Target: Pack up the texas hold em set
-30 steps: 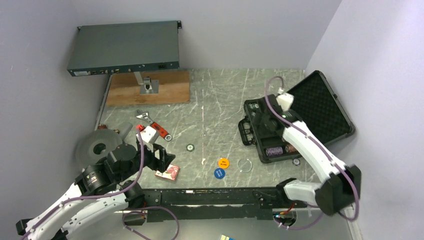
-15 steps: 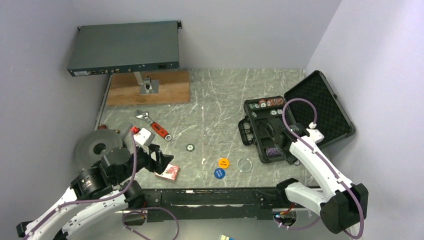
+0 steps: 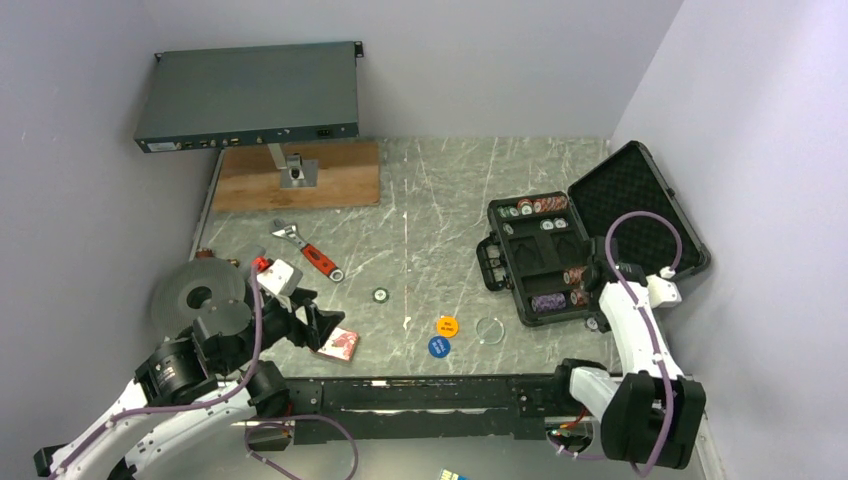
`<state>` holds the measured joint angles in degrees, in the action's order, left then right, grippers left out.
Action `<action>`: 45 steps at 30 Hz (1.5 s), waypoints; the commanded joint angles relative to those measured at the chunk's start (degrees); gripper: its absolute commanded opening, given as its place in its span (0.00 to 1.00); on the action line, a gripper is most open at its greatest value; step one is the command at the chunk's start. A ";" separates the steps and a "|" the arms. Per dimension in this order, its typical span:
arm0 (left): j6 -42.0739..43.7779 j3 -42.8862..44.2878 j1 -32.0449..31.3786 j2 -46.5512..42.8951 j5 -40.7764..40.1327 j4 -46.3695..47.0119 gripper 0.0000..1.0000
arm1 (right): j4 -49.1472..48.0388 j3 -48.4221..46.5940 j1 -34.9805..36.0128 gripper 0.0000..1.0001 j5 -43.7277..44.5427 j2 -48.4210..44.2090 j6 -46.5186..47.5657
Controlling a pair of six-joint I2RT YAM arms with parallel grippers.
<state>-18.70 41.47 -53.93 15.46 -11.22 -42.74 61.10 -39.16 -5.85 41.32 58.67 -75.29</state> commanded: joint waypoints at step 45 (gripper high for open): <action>0.19 0.18 -1.37 0.12 -0.25 0.99 0.77 | -40.01 19.91 -23.81 0.28 -37.45 5.79 21.83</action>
<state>-18.31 41.45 -54.89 17.28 -10.44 -42.74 15.94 -21.78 -31.66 12.29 61.08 -49.60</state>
